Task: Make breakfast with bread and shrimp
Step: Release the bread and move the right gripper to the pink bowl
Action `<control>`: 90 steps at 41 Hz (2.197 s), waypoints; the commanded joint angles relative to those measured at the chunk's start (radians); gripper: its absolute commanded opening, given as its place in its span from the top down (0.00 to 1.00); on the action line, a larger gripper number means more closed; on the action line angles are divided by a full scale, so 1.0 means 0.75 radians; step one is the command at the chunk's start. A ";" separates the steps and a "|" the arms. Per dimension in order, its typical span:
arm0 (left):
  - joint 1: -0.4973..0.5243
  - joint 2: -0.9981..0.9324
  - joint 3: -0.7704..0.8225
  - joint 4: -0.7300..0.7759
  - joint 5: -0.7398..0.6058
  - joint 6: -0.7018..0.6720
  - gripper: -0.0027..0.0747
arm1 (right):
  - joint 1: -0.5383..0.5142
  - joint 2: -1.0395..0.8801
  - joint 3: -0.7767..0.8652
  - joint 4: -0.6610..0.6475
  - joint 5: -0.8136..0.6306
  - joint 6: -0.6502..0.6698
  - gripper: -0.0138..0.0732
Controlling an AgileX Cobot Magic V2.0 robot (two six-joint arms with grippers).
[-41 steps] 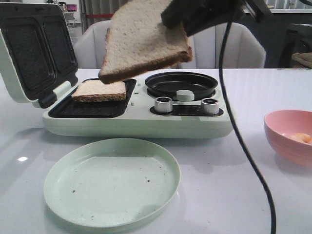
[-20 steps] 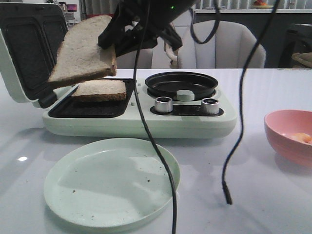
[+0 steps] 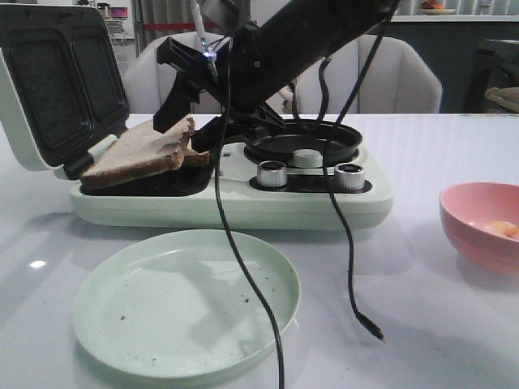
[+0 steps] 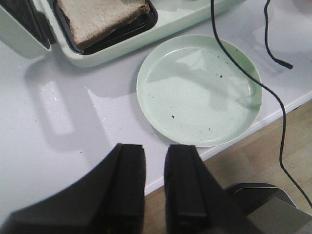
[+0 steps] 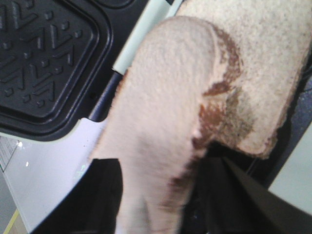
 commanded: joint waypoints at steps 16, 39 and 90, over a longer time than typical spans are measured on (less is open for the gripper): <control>-0.013 -0.005 -0.039 0.011 -0.086 -0.001 0.70 | -0.148 -0.332 -0.036 -0.022 0.262 -0.093 0.26; -0.013 -0.005 -0.039 0.049 -0.089 -0.001 0.70 | -0.546 -1.172 0.646 -0.696 0.426 0.178 0.26; -0.013 0.047 -0.039 0.049 -0.196 -0.001 0.70 | -0.968 -0.745 1.033 -0.744 -0.190 0.072 0.26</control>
